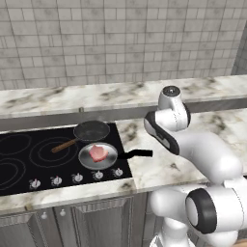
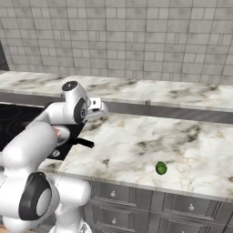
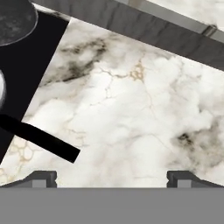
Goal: Place both pans onto different burners. Then place the avocado and the steak on different pans.
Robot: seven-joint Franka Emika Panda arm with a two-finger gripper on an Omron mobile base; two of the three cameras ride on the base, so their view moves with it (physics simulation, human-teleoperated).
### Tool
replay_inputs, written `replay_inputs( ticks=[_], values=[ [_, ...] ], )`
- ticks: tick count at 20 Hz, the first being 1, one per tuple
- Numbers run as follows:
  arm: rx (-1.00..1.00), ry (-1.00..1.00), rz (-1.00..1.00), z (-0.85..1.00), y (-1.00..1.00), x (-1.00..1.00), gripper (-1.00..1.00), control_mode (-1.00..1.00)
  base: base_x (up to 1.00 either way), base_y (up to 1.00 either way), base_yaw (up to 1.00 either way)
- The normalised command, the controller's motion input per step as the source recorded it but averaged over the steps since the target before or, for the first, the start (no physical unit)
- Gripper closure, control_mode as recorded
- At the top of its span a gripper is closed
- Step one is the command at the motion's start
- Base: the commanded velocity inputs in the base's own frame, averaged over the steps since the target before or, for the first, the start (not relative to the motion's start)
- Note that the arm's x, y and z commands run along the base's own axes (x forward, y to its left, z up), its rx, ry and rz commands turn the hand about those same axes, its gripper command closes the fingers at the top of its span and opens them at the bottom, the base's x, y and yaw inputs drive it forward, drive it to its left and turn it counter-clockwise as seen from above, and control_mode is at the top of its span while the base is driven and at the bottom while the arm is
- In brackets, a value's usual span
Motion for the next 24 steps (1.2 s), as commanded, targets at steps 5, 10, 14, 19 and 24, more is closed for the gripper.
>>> replay_inputs(
  ticks=[5, 10, 14, 19, 24],
  values=[
    [0.0, 0.02, -0.13, -0.21, -0.64, -0.03, -1.0, -1.0, 0.0, 0.0, 0.0],
    [0.0, 0.01, -0.11, -0.08, -0.7, -0.04, -1.0, -1.0, 0.0, 0.0, 0.0],
    [0.0, 0.0, -0.03, 0.0, -0.72, -0.04, -1.0, -1.0, 0.0, 0.0, 0.0],
    [0.0, 0.0, -0.02, -0.03, -0.7, -0.15, -1.0, -1.0, 0.0, 0.0, 0.0],
    [0.0, 0.01, -0.01, -0.09, -0.63, -0.26, -1.0, -1.0, 0.0, 0.0, 0.0]
  ],
)
